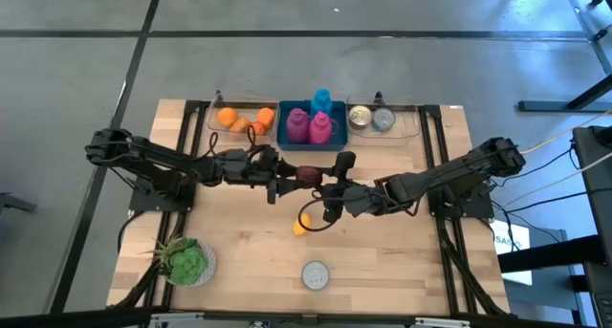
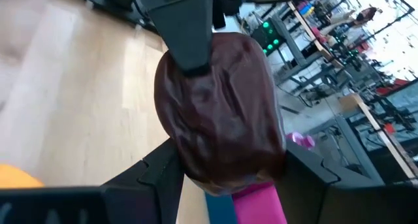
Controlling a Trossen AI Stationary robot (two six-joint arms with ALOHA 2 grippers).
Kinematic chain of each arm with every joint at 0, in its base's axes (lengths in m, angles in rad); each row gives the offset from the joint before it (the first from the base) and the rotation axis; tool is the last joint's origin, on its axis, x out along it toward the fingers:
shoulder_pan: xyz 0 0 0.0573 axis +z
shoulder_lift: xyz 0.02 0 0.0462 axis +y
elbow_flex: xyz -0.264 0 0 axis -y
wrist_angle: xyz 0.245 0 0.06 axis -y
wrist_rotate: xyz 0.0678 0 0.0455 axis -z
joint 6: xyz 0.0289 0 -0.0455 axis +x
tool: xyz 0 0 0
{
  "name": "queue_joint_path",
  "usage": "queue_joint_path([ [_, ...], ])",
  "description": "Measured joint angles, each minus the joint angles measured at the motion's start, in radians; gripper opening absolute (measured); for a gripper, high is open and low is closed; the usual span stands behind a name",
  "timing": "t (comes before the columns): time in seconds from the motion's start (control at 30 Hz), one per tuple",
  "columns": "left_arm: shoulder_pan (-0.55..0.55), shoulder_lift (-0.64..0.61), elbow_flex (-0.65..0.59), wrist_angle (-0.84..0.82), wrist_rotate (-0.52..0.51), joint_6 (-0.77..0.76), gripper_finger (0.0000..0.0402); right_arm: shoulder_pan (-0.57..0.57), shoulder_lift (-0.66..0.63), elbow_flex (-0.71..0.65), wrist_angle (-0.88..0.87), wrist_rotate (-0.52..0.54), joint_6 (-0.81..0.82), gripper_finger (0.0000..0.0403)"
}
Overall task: Pick & Place Food Item
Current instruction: Put the apple into the left transparent bin
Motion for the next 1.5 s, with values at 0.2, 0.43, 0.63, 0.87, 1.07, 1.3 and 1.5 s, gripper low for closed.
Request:
queue_joint_path([
  [0.2, 0.001, 0.000, 0.005, 0.005, 0.022, -0.020, 0.0255, -0.007, -0.001, 0.001, 0.015, -0.016, -0.007, 0.0192],
  [0.43, 0.001, 0.000, 0.005, 0.017, 0.039, -0.022, 0.0250, -0.007, -0.001, 0.001, 0.007, -0.016, -0.007, 0.0192],
  [0.63, 0.001, 0.000, 0.005, 0.027, 0.045, 0.006, 0.0214, -0.007, -0.002, 0.001, 0.003, -0.016, -0.011, 0.0192],
  [0.87, 0.001, 0.000, 0.005, 0.032, 0.049, 0.011, 0.0184, -0.008, -0.002, 0.001, 0.001, -0.015, -0.011, 0.0192],
  [1.07, 0.001, 0.000, 0.005, 0.033, 0.052, 0.040, 0.0181, -0.010, -0.002, 0.001, -0.001, -0.012, 0.012, 0.0227],
  [1.3, 0.001, -0.001, 0.006, 0.037, 0.051, 0.104, 0.0180, -0.012, -0.001, 0.001, 0.007, -0.023, 0.054, 0.0298],
  [1.5, 0.001, -0.001, 0.008, 0.041, 0.052, 0.137, 0.0180, -0.002, 0.001, 0.001, 0.007, -0.003, 0.042, 0.0345],
])
